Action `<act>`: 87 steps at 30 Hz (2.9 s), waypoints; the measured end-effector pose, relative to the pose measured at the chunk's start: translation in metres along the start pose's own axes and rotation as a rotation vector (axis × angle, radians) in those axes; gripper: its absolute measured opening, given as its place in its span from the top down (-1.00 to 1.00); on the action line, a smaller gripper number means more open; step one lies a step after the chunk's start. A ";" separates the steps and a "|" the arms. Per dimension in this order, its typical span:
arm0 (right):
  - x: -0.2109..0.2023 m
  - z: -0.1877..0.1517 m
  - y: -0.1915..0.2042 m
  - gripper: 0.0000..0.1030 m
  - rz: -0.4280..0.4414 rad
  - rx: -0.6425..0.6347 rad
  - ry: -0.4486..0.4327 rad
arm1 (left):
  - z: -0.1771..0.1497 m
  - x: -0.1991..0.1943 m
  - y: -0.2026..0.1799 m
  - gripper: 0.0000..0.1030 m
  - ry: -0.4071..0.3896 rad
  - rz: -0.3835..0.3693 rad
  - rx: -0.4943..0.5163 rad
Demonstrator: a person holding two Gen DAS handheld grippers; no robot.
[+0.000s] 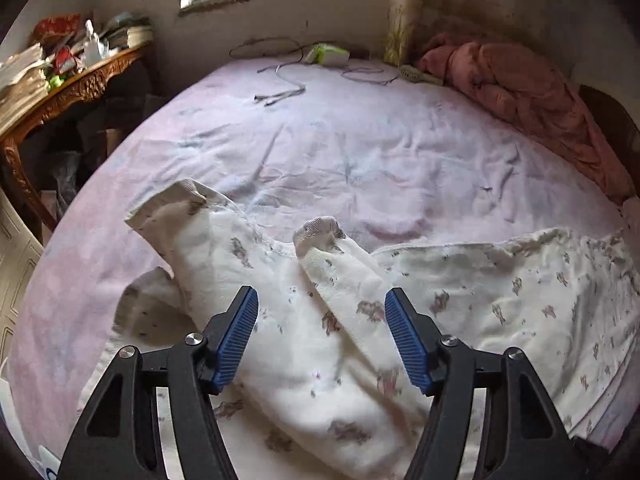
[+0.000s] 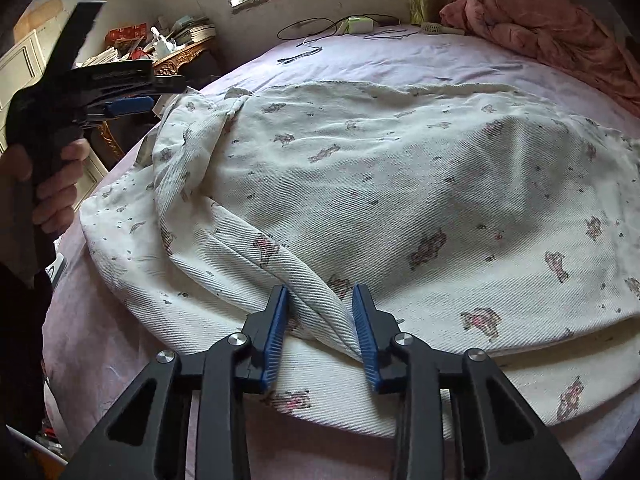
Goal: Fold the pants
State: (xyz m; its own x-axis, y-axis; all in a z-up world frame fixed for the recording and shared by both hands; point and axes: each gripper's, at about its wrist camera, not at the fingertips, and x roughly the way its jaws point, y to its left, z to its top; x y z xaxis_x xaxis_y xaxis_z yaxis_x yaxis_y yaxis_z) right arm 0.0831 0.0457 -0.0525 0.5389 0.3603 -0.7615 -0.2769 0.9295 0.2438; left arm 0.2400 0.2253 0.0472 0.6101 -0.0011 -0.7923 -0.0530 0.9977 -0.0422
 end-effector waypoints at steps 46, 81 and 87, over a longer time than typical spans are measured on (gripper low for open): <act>-0.043 0.011 0.007 -0.67 -0.151 -0.058 -0.173 | -0.147 -0.121 0.105 -0.83 -0.206 0.358 -0.179; -0.040 0.020 0.000 0.44 -0.088 -0.045 -0.113 | -0.160 -0.083 0.098 -0.53 -0.137 0.386 -0.198; -0.002 0.002 0.001 0.44 -0.111 -0.030 0.004 | -0.178 -0.058 0.127 -0.60 -0.031 0.335 -0.284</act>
State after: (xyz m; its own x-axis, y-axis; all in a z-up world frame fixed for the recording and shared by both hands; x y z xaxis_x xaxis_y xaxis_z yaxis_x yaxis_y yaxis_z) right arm 0.0836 0.0462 -0.0494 0.5642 0.2546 -0.7854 -0.2395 0.9608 0.1393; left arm 0.0573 0.3395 -0.0209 0.5451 0.3256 -0.7726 -0.4644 0.8845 0.0452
